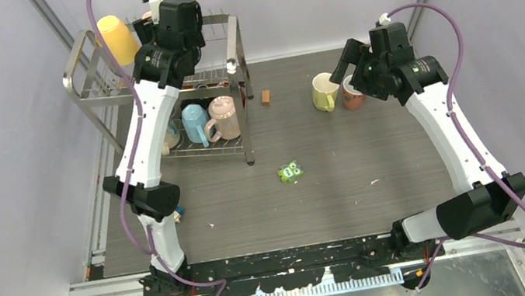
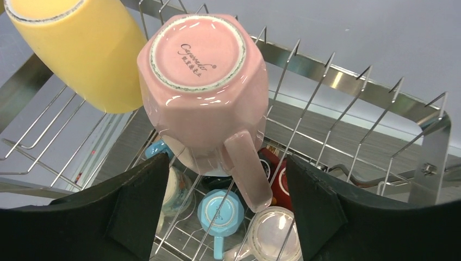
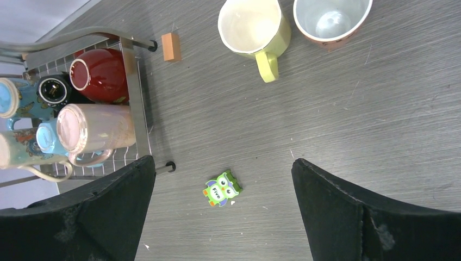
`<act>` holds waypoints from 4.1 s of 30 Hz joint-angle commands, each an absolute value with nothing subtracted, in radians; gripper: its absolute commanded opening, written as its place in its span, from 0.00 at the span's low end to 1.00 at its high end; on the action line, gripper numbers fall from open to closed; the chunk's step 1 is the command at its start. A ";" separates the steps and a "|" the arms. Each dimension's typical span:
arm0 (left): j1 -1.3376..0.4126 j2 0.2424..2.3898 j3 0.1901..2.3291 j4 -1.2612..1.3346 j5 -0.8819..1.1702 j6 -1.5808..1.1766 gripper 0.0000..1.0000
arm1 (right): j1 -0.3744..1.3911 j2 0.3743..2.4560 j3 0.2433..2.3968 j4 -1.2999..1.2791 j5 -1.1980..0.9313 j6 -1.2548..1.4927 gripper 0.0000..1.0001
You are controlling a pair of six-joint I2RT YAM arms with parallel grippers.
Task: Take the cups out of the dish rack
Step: Unload the cup from the dish rack.
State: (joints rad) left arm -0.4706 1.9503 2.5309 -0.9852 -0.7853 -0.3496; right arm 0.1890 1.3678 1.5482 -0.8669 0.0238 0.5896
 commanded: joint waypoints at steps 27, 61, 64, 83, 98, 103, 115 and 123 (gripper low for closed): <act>-0.369 1.859 2.419 -0.986 -0.714 -0.379 0.41 | 0.210 1.381 1.541 -0.810 0.014 0.586 1.00; -0.355 1.794 2.369 -0.882 -0.602 -0.312 0.00 | 0.225 1.361 1.521 -0.792 0.014 0.578 1.00; -0.354 1.765 2.361 -0.850 -0.581 -0.289 0.00 | 0.224 1.353 1.514 -0.778 0.015 0.578 1.00; -0.379 1.646 2.367 -0.799 -0.432 -0.264 0.00 | 0.260 1.275 1.463 -0.640 -0.031 0.595 1.00; -0.471 1.577 2.430 -0.886 -0.241 -0.365 0.00 | 0.346 1.156 1.375 -0.443 -0.018 0.573 1.00; -0.486 1.559 2.443 -0.905 -0.133 -0.457 0.00 | 0.352 1.087 1.251 -0.221 -0.040 0.573 1.00; -0.504 1.534 2.385 -0.843 0.160 -0.650 0.00 | 0.378 1.133 1.165 0.163 -0.081 0.519 1.00; -0.508 1.517 2.338 -0.760 0.333 -0.761 0.00 | 0.382 1.174 1.158 0.355 -0.177 0.522 1.00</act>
